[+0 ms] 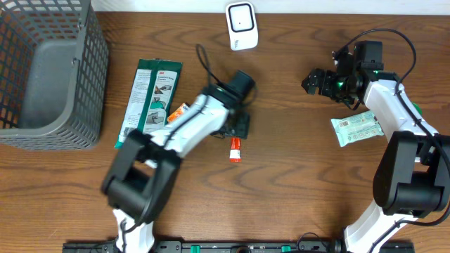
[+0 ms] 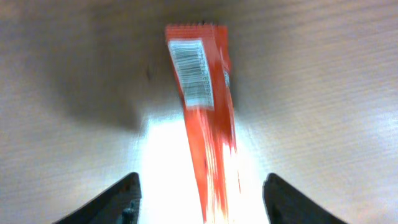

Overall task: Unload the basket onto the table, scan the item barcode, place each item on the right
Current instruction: 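Move the left gripper over the red Nescafe stick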

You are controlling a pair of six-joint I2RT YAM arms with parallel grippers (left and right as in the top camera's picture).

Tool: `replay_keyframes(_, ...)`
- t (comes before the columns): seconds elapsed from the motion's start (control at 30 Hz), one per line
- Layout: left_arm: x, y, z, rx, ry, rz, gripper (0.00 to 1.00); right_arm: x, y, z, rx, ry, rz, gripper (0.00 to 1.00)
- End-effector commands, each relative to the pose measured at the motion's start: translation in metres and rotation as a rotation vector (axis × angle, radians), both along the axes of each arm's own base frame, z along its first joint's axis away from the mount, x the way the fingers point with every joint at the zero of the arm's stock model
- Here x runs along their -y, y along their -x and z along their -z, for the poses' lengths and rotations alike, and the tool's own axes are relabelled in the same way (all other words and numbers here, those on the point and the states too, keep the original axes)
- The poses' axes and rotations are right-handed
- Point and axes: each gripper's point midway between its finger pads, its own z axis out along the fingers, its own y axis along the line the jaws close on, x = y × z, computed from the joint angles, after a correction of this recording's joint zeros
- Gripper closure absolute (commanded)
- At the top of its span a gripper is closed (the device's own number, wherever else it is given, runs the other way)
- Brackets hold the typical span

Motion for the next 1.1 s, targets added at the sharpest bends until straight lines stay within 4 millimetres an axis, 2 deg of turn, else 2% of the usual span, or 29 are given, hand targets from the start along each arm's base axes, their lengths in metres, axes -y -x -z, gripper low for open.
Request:
replay_keyframes(0.0,0.007,0.006,-0.053,-0.064,0.264,0.079,0.31,0.0,-0.005,-0.013,0.03,0.002,0.004,0.01)
replay_keyframes(0.1,-0.002,0.021,-0.06,-0.161,0.377,0.135,0.3,0.0,-0.005,-0.013,0.03,0.003,0.004,0.01)
replay_keyframes(0.23,-0.02,0.038,-0.037,-0.255,0.375,0.117,0.31,0.0,-0.005,-0.013,0.03,0.003,0.004,0.01)
replay_keyframes(0.4,-0.01,0.056,-0.013,-0.308,0.468,0.147,0.3,0.0,-0.005,-0.013,0.03,0.002,0.004,0.01)
replay_keyframes(0.57,-0.008,0.058,0.009,-0.305,0.491,0.126,0.31,0.0,-0.005,-0.013,0.03,0.002,0.004,0.01)
replay_keyframes(0.7,-0.006,0.058,0.016,-0.288,0.494,0.13,0.31,0.0,-0.005,-0.013,0.03,0.003,0.004,0.01)
replay_keyframes(0.87,-0.013,0.052,0.038,-0.256,0.411,0.03,0.31,0.0,-0.005,-0.013,0.03,0.002,0.004,0.01)
replay_keyframes(1.07,-0.012,0.055,0.048,-0.25,0.417,0.004,0.32,0.0,-0.005,-0.013,0.03,0.002,0.004,0.01)
